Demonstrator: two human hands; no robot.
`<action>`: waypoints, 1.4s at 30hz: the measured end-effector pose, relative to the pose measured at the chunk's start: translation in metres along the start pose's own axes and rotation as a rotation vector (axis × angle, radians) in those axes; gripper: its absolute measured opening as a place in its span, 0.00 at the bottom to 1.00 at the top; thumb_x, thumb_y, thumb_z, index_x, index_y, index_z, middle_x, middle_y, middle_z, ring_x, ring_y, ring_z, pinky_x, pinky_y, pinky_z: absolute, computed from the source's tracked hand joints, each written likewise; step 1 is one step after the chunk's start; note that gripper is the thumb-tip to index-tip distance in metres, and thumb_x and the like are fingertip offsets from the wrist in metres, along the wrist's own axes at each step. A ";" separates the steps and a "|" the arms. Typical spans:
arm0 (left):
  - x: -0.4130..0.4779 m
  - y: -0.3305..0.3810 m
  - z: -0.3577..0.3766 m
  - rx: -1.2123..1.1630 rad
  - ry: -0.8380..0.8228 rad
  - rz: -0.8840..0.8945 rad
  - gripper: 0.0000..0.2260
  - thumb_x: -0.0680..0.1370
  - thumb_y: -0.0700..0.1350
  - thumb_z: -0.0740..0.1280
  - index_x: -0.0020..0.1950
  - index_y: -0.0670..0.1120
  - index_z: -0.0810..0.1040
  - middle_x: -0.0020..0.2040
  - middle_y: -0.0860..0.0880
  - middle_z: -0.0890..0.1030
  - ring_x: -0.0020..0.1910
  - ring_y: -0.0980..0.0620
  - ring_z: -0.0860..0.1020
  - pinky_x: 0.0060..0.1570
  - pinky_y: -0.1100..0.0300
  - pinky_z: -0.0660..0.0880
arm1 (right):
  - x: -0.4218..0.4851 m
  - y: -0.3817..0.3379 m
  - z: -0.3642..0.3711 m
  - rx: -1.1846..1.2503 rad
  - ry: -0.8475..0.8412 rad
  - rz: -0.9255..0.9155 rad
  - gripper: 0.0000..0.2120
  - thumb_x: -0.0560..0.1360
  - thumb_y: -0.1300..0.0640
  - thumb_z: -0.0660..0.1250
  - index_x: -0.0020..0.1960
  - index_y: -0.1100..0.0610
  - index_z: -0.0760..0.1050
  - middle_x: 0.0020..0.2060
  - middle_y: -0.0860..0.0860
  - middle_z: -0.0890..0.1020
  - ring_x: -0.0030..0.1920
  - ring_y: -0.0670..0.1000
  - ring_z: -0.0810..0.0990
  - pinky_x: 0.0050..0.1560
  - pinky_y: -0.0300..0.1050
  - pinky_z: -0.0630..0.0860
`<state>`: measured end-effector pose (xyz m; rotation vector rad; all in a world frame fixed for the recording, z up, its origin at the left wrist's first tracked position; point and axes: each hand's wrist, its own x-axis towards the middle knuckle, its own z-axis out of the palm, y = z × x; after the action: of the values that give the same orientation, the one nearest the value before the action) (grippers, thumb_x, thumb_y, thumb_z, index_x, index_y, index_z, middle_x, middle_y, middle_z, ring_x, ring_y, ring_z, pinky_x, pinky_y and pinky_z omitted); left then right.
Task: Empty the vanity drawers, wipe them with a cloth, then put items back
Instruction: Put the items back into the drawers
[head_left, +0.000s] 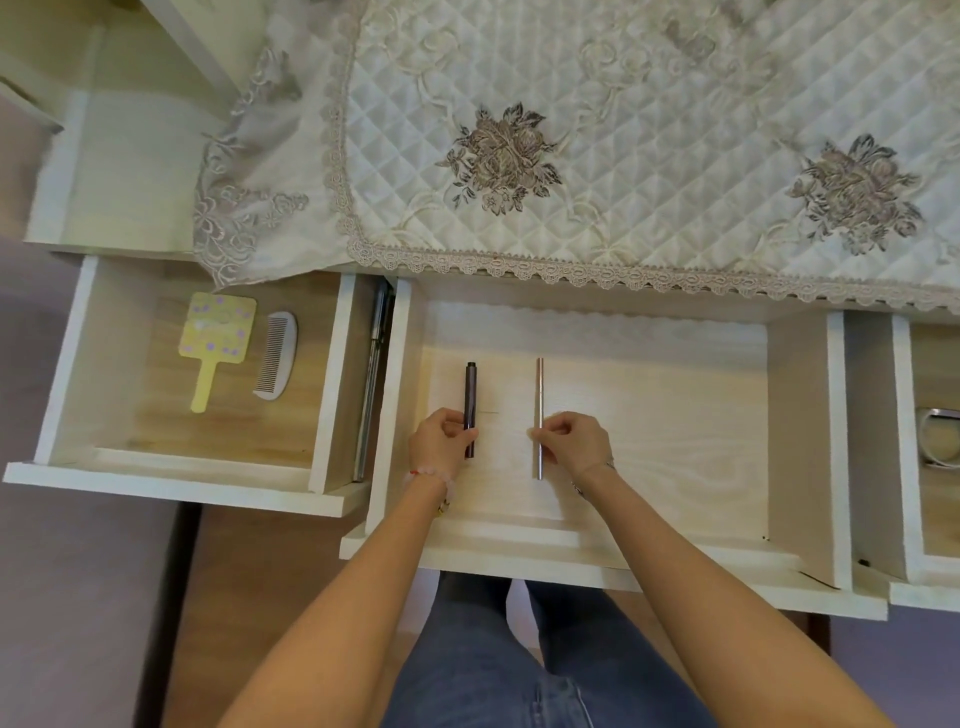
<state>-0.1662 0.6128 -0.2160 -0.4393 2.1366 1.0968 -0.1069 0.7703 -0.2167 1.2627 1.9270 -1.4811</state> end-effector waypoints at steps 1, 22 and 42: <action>0.002 -0.002 0.001 0.001 0.010 -0.002 0.11 0.74 0.38 0.69 0.55 0.39 0.76 0.41 0.46 0.76 0.44 0.49 0.75 0.52 0.52 0.76 | 0.001 0.000 0.001 -0.008 0.002 0.005 0.04 0.69 0.60 0.73 0.40 0.57 0.77 0.39 0.54 0.82 0.45 0.57 0.82 0.53 0.55 0.77; -0.001 0.001 0.001 0.247 0.050 0.075 0.07 0.74 0.44 0.69 0.46 0.45 0.72 0.38 0.53 0.74 0.40 0.53 0.74 0.35 0.63 0.67 | -0.009 -0.005 -0.016 -0.199 0.006 -0.077 0.14 0.69 0.51 0.72 0.51 0.55 0.76 0.44 0.48 0.79 0.49 0.50 0.78 0.50 0.43 0.73; -0.093 0.147 -0.037 0.727 0.327 1.223 0.17 0.74 0.45 0.69 0.60 0.38 0.76 0.54 0.41 0.80 0.55 0.42 0.78 0.55 0.49 0.73 | -0.117 -0.054 -0.152 -0.471 0.574 -0.765 0.25 0.76 0.54 0.64 0.71 0.58 0.64 0.67 0.54 0.70 0.68 0.53 0.67 0.67 0.44 0.62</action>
<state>-0.1992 0.6686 -0.0501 1.2437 2.9094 0.6729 -0.0614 0.8593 -0.0441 0.8038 3.1490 -0.8476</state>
